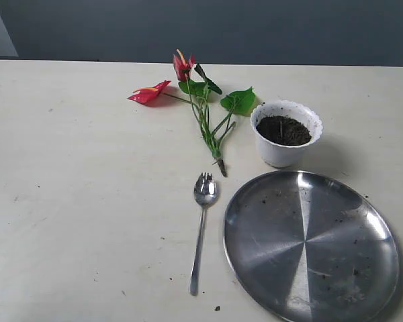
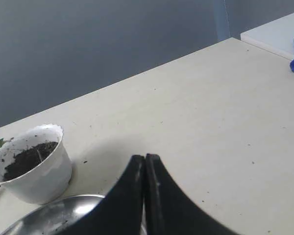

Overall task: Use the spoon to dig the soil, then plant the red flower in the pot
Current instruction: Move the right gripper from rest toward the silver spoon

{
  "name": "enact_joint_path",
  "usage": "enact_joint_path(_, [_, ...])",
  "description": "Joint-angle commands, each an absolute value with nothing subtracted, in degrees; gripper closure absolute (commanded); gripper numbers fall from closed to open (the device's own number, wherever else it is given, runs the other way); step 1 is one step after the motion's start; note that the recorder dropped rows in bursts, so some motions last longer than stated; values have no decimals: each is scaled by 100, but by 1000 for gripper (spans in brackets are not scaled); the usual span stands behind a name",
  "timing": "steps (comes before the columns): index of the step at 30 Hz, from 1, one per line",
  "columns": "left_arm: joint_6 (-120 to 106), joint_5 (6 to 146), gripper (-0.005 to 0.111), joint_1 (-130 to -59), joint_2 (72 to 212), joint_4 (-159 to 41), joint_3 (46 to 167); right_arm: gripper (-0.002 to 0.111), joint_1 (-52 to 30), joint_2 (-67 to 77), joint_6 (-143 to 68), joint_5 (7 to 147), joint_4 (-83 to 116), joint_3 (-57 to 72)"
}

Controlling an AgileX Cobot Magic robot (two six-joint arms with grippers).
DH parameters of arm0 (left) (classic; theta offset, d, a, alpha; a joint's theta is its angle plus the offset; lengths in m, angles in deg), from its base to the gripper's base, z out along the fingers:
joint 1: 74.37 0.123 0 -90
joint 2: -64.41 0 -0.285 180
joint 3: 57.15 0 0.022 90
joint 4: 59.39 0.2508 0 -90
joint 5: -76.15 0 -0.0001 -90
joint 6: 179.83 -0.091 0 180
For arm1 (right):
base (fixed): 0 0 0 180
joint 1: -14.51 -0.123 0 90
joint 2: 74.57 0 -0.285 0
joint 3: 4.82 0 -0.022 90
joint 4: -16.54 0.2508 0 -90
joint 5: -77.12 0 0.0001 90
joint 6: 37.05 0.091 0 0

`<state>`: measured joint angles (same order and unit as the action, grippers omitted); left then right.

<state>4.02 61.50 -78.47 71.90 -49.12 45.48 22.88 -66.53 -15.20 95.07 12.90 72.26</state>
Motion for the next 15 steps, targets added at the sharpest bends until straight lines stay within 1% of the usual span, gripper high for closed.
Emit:
enact_joint_path(1, [407, 6177, 105, -7860, 7220, -4918, 4563, 107, 2307, -6678, -1539, 9351, 1290, 7240])
enact_joint_path(6, [407, 6177, 105, -7860, 7220, -4918, 4563, 107, 2307, -6678, -1539, 8655, 2006, 7240])
enact_joint_path(11, [407, 6177, 105, -7860, 7220, -4918, 4563, 107, 2307, -6678, -1539, 7930, 2093, 7240])
enact_joint_path(15, [407, 6177, 105, -7860, 7220, -4918, 4563, 107, 2307, -6678, -1197, 7611, 3074, 7240])
